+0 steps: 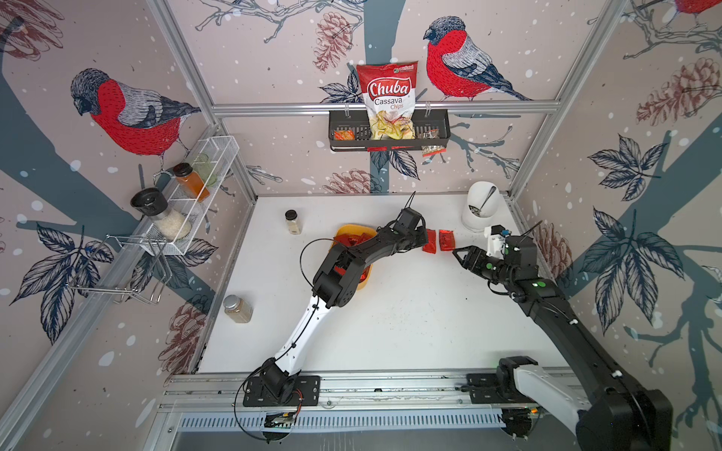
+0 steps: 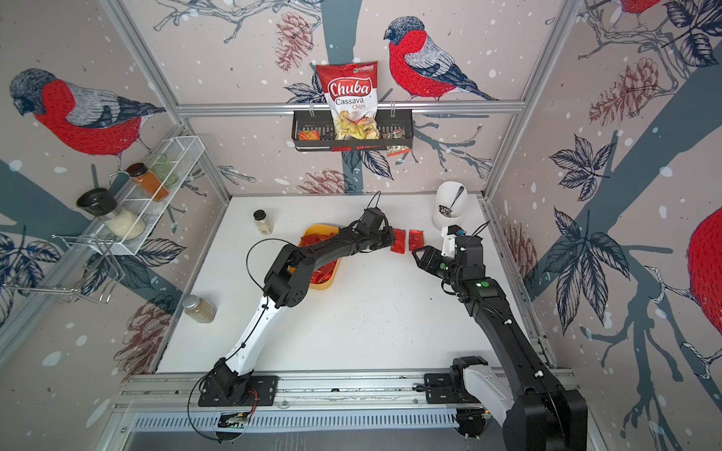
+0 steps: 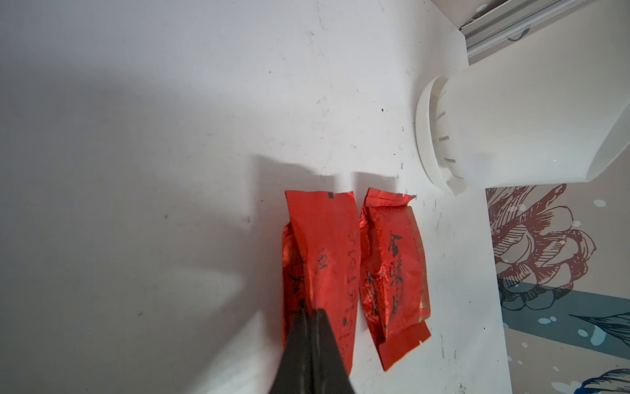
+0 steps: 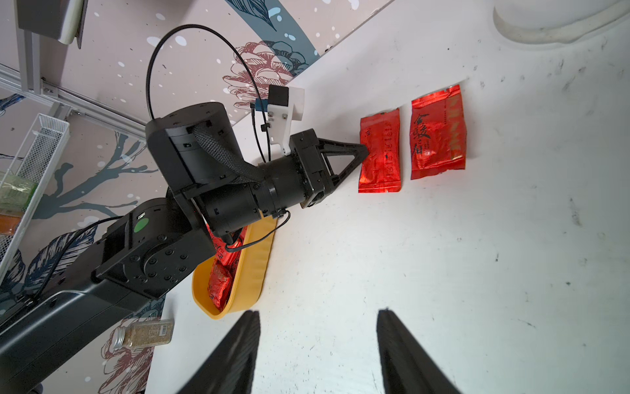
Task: Take the tea bags out of the storage box
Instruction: Place the tea bag at the center of the board, then pick up the tea bag from the storage box.
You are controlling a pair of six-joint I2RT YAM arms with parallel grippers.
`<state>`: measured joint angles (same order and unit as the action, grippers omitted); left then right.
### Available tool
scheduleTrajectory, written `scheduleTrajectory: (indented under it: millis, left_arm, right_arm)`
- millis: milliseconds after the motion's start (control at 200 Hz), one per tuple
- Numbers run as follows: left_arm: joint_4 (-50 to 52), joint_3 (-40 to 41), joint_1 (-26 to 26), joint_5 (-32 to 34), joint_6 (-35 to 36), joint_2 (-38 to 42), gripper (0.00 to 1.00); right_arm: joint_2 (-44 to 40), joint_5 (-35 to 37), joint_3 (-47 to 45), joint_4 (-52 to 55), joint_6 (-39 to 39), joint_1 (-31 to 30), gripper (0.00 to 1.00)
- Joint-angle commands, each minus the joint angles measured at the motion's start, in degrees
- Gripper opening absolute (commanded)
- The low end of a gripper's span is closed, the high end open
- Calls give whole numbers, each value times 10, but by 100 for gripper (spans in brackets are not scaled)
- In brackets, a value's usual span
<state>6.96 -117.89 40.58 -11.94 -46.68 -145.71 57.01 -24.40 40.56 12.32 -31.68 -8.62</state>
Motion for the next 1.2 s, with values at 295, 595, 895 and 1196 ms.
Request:
scheduleTrajectory:
  millis: [295, 595, 895, 1196]
  left_arm:
    - [28, 23, -1, 24, 31, 75, 50]
    - [59, 166, -8, 76, 106, 279, 49]
    - [81, 359, -94, 62, 165, 448, 48]
    - [121, 423, -166, 68, 283, 467, 46]
  right_arm:
    - [7, -10, 10, -11, -12, -5, 63]
    - [80, 44, 62, -39, -27, -101, 63]
    - [234, 70, 167, -67, -30, -218, 61]
    - [341, 60, 242, -61, -20, -277, 60]
